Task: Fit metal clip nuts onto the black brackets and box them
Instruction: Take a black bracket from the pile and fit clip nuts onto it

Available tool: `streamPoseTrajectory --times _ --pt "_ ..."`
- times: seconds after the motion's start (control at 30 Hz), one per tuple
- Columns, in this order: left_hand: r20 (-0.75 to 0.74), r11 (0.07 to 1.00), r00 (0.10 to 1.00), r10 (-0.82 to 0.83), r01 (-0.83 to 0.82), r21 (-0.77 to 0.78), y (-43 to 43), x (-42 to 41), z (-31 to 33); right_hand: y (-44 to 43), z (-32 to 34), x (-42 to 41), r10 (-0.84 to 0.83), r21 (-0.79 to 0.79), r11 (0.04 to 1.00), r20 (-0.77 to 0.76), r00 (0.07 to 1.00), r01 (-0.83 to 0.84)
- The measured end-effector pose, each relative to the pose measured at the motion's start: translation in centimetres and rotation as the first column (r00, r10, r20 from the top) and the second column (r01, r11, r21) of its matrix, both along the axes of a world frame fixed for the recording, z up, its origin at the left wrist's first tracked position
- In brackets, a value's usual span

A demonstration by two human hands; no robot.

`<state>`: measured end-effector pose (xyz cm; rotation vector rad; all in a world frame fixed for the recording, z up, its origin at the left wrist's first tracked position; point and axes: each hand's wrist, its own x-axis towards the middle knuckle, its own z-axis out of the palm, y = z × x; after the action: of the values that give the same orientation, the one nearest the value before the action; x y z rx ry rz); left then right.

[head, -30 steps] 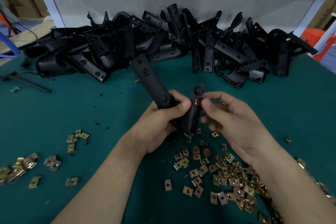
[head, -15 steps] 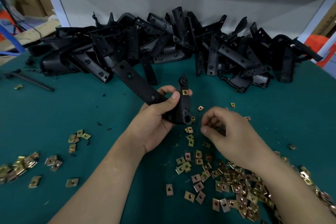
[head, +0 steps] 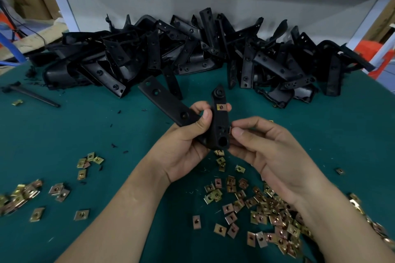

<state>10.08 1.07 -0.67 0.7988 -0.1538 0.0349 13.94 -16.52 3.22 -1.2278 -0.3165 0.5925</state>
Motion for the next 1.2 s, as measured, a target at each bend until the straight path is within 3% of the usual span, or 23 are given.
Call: streamPoseTrajectory --times 0.27,0.5,0.83,1.2 --pt "0.006 1.0 1.0 0.003 -0.003 0.005 0.1 -0.1 -0.1 0.0 0.2 -0.1 0.013 -0.012 1.0 0.046 0.999 -0.012" --pt "0.0 0.999 1.0 0.025 -0.025 -0.029 0.2 0.0 -0.2 0.4 -0.3 -0.3 -0.056 -0.137 0.988 0.112 0.992 0.071" --pt "0.009 1.0 1.0 0.006 -0.006 -0.003 0.0 -0.1 -0.2 1.0 -0.6 -1.0 -0.102 -0.141 0.983 0.123 0.987 0.12" --pt "-0.027 0.992 0.996 0.082 -0.079 0.102 -0.8 -0.2 0.1 1.0 -1.1 -1.2 -0.112 -0.243 0.953 0.268 0.957 0.179"
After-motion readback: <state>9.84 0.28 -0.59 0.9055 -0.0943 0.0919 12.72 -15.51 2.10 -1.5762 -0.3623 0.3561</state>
